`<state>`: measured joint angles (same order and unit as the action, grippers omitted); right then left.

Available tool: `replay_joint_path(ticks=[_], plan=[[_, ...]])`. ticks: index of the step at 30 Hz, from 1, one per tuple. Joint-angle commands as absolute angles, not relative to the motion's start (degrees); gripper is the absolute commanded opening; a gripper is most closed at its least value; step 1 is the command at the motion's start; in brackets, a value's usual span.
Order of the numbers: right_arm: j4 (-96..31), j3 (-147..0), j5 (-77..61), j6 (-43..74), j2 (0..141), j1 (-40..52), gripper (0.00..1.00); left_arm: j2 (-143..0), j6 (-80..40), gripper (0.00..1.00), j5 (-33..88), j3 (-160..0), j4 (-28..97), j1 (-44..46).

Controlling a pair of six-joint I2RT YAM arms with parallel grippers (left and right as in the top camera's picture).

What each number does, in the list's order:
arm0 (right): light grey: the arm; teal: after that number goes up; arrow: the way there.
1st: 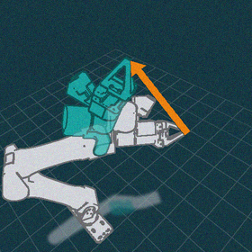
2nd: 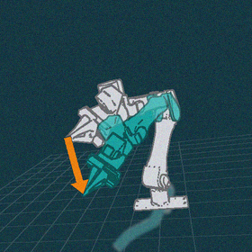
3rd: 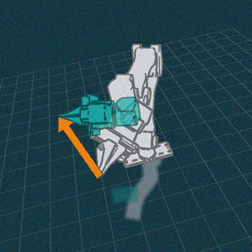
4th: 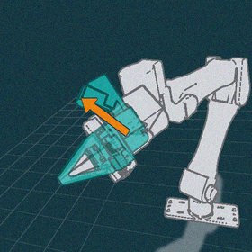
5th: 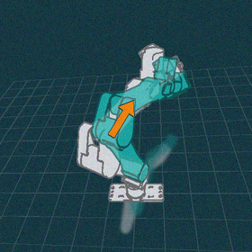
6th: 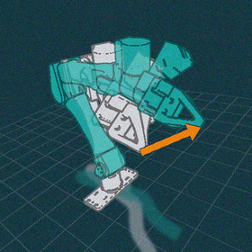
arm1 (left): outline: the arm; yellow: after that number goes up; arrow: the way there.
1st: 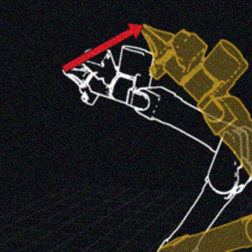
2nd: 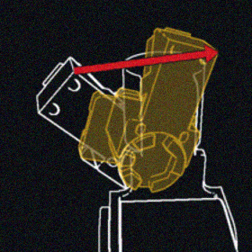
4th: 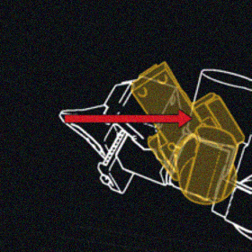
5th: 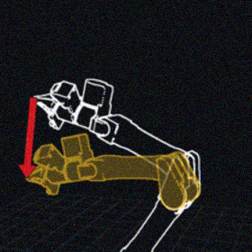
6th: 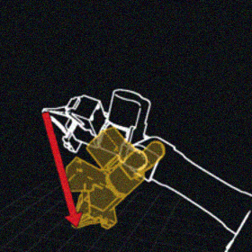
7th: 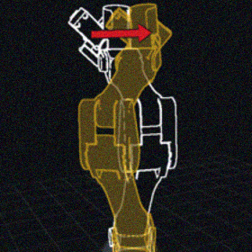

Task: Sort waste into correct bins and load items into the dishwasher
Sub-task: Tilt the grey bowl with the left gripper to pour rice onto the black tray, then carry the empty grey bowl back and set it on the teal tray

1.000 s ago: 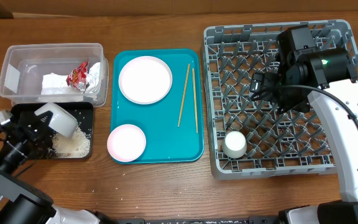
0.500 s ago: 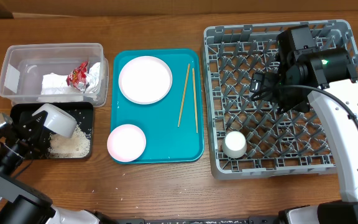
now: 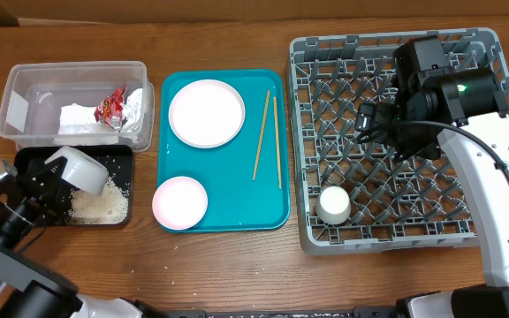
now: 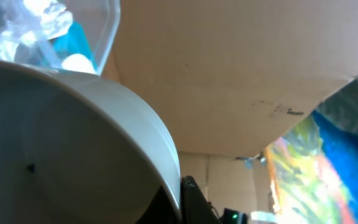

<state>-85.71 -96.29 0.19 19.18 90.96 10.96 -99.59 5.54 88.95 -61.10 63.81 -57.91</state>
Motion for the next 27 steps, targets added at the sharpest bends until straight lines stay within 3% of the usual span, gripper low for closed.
replay_joint_path(ticks=[1,10,15,20,22,27], plan=[[-85.6,-97.6,0.1,18.6,90.3,10.9,0.99,-93.4,10.8,0.04,90.4,-61.0,63.8,-58.5],[-85.2,-97.6,0.1,18.6,90.3,10.9,0.99,-81.4,10.7,0.04,75.9,-67.0,67.0,-55.5],[-85.4,-97.6,0.1,18.6,90.3,10.9,0.99,-74.9,10.3,0.04,63.7,-74.9,70.0,-47.3],[-85.4,-97.6,0.1,18.6,90.3,10.9,1.00,-71.0,5.5,0.04,48.8,-80.8,69.7,-31.4],[-85.2,-97.6,0.1,18.6,90.3,10.9,1.00,-70.6,1.4,0.04,38.5,-81.4,67.0,-18.9],[-85.2,-97.6,0.1,18.6,90.3,10.9,1.00,-73.9,-4.8,0.04,23.5,-81.4,62.5,-0.1]])
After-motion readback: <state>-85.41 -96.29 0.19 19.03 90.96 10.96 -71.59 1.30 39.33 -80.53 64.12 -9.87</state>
